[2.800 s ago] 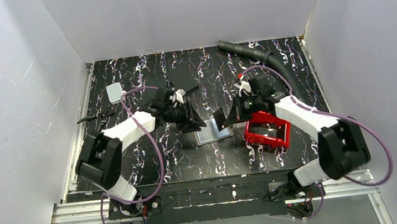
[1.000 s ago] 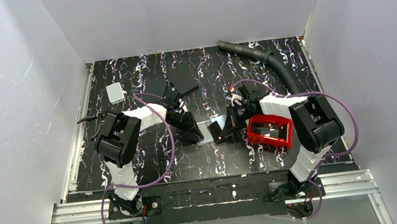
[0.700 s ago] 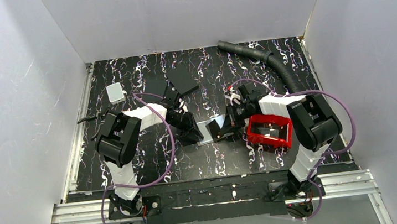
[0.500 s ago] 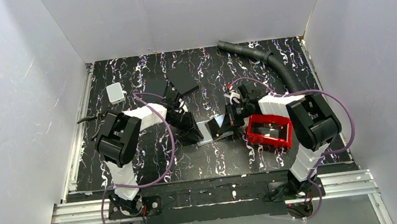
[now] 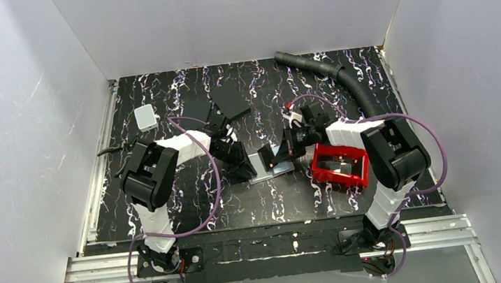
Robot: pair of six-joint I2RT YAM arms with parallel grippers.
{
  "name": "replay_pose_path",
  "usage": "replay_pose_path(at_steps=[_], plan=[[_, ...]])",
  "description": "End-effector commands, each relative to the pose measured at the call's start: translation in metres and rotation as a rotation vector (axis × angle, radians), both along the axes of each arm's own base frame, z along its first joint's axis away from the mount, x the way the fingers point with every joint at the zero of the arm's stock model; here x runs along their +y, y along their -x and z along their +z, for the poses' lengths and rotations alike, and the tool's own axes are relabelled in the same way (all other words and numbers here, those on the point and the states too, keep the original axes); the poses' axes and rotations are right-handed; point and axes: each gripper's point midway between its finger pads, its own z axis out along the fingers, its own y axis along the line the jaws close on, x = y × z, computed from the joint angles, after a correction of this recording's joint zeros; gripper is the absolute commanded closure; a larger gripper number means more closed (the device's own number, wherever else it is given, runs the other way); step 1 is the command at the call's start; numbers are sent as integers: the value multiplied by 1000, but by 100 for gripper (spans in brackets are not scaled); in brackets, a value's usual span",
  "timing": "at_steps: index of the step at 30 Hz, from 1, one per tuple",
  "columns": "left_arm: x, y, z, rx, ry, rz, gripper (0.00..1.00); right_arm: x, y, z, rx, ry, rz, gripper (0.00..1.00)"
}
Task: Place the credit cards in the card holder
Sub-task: Insert the credit card into the card holder.
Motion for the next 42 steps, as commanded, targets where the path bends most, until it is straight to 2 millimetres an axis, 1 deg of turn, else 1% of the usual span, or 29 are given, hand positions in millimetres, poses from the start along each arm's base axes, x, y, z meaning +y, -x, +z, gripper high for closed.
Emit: replay_pose_path(at_steps=[1,7,17,28,34,42], plan=[[5,12,-13,39,-65,-19,71,2,-4,-3,-33,-12,-23,99],[6,12,-14,38,-70,-9,72,0,5,-6,-21,-28,-44,99],[4,13,-14,42,-60,6,72,-1,11,-4,-13,-61,-74,99],[4,12,-15,42,-59,7,72,-1,20,-8,13,-77,-65,99],[3,12,-13,39,-54,7,72,5,18,-8,15,-97,-47,99],[3,13,-12,37,-53,8,72,12,23,-12,35,-106,-26,99]])
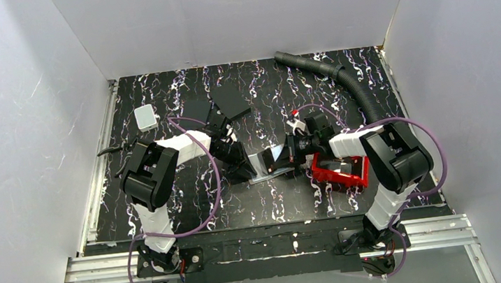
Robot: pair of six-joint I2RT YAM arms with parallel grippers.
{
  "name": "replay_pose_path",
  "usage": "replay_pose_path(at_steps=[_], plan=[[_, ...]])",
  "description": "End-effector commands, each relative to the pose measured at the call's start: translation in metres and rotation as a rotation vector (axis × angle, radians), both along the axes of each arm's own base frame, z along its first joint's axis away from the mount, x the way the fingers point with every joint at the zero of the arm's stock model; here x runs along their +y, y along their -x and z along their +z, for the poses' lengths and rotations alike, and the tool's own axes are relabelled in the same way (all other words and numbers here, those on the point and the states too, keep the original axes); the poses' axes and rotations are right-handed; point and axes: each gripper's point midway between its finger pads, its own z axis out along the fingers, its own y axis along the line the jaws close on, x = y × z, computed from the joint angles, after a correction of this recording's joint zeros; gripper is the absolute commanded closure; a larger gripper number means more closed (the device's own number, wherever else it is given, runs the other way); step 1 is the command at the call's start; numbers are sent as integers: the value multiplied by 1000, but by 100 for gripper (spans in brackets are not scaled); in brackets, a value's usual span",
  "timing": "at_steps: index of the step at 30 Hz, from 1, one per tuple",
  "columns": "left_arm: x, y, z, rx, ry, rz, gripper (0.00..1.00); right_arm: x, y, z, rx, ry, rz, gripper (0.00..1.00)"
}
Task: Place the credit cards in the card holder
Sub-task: Insert the credit card into the card holder.
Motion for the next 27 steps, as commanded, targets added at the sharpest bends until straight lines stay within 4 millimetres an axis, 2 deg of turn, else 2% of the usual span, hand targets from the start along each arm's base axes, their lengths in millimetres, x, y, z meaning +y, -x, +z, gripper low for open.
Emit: replay_pose_path(at_steps=[1,10,17,23,27], plan=[[5,14,-12,25,-48,-15,72,8,7,-4,12,-17,38,99],[6,13,-10,-1,-43,-16,67,11,3,-8,9,-28,40,99],[9,10,-2,-42,-50,-31,62,2,-3,-8,-28,73,65,79],[15,6,3,-77,-65,-32,62,-6,-11,5,-82,154,67,65],[15,3,7,-90,-57,-29,62,-14,-20,14,-120,223,55,60]])
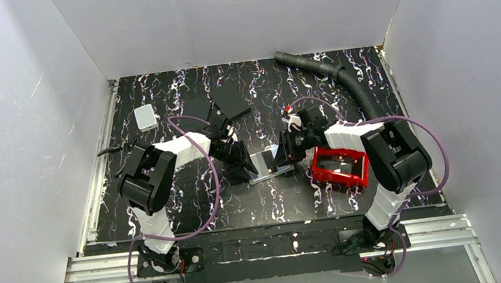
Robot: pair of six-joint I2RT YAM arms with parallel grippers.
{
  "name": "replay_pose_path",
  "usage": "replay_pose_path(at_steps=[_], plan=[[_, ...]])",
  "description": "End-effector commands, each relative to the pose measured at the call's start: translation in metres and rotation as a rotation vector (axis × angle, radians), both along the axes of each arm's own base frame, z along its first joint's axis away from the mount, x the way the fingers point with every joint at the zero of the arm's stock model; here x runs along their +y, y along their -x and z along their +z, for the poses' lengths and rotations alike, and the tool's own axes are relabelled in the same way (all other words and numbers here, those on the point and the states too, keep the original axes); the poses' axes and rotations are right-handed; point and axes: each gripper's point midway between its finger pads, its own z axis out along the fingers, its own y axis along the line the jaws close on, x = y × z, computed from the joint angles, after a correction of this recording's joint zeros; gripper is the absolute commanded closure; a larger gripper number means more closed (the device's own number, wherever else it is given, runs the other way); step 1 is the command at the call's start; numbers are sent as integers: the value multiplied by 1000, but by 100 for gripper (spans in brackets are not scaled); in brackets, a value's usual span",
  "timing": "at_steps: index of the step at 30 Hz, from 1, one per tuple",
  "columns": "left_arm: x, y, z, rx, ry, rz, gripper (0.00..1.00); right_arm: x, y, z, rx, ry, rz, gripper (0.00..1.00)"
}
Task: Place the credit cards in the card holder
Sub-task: Insert the credit card into the card holder.
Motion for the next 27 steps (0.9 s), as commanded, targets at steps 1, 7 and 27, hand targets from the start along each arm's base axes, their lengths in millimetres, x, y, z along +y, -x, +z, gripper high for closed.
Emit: replay_pose_path(at_steps=[1,7,27], plan=[[13,2,5,-34,-46,-5,63,-13,-15,18,-94,107,-4,58],[14,-4,4,-53,-58,-10,72,-13,-31,13,-129,150,2,57],[16,-4,-7,-34,-79,-17,73,21,-50,-2,-161,108,84,67]])
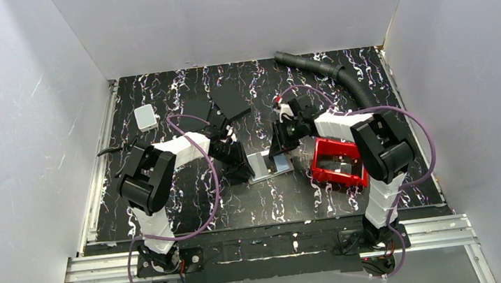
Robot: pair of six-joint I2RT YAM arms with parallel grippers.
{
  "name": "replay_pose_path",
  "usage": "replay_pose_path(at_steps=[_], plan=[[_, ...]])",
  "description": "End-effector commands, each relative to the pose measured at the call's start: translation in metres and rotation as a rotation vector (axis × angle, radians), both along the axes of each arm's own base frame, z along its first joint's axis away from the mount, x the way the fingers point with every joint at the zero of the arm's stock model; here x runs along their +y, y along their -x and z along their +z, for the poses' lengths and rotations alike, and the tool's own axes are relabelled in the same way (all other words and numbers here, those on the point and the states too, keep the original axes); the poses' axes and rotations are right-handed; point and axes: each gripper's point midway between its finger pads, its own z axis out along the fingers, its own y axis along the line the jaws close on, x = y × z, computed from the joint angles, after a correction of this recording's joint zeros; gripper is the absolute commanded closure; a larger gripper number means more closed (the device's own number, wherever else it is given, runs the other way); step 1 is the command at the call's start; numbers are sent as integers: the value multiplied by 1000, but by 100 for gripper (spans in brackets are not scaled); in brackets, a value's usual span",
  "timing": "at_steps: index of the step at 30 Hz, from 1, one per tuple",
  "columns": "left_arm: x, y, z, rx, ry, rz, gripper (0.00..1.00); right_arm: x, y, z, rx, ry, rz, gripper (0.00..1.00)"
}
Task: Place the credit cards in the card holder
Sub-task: Insert the credit card into the card holder.
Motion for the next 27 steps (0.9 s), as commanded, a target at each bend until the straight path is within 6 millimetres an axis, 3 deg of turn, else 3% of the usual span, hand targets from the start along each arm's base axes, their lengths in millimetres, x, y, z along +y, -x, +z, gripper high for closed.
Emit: replay_pose_path(at_steps=[1,10,16,22,27], plan=[[8,-2,-3,-13,-46,-11,73,16,-5,0,-49,-6,60,68],[8,-2,-4,-12,-47,-14,73,27,-2,-1,-80,-6,139,72],[8,-3,-2,-18,-45,-10,73,40,8,2,-3,-60,89,72],[8,-2,0,-18,-40,-6,73,24,9,16,9,-49,3,64],[8,-1,0,-21,-38,-7,73,15,26,6,54,-42,12,64]])
